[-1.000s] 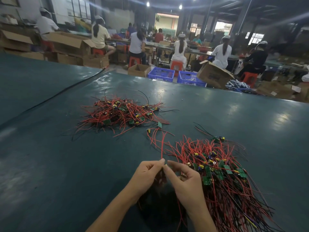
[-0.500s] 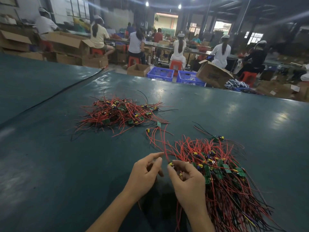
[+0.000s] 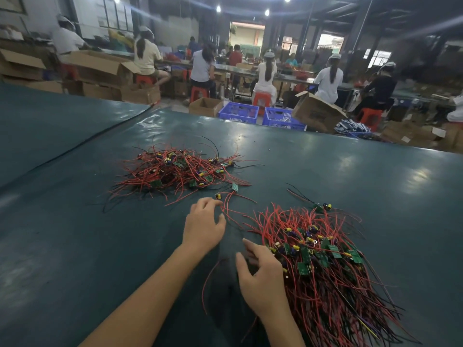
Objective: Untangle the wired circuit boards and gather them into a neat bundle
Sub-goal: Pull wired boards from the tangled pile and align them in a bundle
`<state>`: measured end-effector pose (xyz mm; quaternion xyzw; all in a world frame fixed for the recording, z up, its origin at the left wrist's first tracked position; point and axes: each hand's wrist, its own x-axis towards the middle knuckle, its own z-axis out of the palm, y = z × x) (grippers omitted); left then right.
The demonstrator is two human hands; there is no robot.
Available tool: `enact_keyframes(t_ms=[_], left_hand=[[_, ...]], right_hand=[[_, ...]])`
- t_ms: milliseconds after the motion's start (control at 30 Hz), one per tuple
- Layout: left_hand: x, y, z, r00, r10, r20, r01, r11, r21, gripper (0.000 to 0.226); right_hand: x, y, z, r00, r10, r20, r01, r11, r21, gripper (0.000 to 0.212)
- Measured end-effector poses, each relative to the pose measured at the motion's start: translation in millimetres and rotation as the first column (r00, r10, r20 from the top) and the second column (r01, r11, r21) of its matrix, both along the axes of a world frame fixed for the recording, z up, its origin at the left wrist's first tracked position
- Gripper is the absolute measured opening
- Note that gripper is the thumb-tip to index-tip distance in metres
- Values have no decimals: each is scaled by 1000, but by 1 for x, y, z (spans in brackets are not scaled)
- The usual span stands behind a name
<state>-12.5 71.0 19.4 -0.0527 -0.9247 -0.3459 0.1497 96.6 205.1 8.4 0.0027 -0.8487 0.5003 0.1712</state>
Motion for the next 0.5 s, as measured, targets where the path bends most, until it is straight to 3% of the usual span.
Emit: enact_keyframes(t_ms=[233,400,500], left_hand=[[-56,21,6,984,-56,168,117,919,-377,50],[-65,27,8,995,45,92,9,855,-518,45],[-62,25,9,998,43,53,-6,828,-561,30]], right_hand=[[-3,3,-1,999,-44,-14,46,983,177,37],[-5,5,-1,999,-51,-15,53,982,183,37],[-5,5,-1,999,-48,-20,51,983,178,36]])
